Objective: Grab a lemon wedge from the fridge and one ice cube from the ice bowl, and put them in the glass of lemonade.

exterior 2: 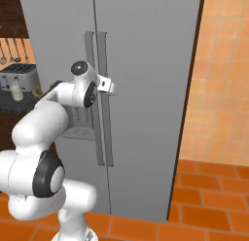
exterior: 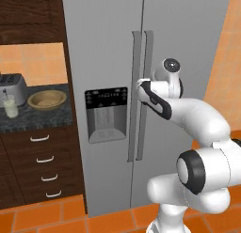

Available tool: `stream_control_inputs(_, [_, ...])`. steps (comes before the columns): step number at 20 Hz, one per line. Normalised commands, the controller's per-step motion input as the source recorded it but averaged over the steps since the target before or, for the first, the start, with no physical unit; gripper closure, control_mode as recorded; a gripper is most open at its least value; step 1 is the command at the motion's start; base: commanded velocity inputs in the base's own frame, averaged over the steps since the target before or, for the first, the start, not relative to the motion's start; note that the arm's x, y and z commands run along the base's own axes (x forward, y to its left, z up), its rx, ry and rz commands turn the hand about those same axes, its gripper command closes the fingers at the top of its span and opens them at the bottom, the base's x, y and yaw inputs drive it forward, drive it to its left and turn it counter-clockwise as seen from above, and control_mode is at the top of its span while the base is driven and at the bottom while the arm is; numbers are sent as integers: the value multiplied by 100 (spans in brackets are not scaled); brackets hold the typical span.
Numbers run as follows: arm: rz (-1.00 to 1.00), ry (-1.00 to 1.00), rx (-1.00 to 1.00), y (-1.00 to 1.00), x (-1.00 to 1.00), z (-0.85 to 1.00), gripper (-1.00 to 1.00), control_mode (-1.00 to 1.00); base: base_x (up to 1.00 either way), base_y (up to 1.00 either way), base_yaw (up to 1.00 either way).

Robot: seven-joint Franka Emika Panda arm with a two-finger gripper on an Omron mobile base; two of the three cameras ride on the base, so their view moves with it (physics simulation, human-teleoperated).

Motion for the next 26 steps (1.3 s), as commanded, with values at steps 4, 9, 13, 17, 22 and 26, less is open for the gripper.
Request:
stream_control_inputs(4, [3, -5, 0, -13, 44, -28, -100, -100, 0, 0, 0])
stream_control_inputs(9, [2, -5, 0, -21, 35, -11, -100, -100, 0, 0, 0])
stream_control_inputs(13, [2, -3, 0, -6, 19, -1, -100, -100, 0, 0, 0])
stream_control_inputs(17, [4, 0, 0, 0, 12, -6, -100, -100, 0, 0, 0])
stream_control_inputs(22, [3, 0, 0, 2, 32, -16, -100, -100, 0, 0, 0])
stream_control_inputs(26, [0, 0, 0, 4, 43, -22, -100, -100, 0, 0, 0])
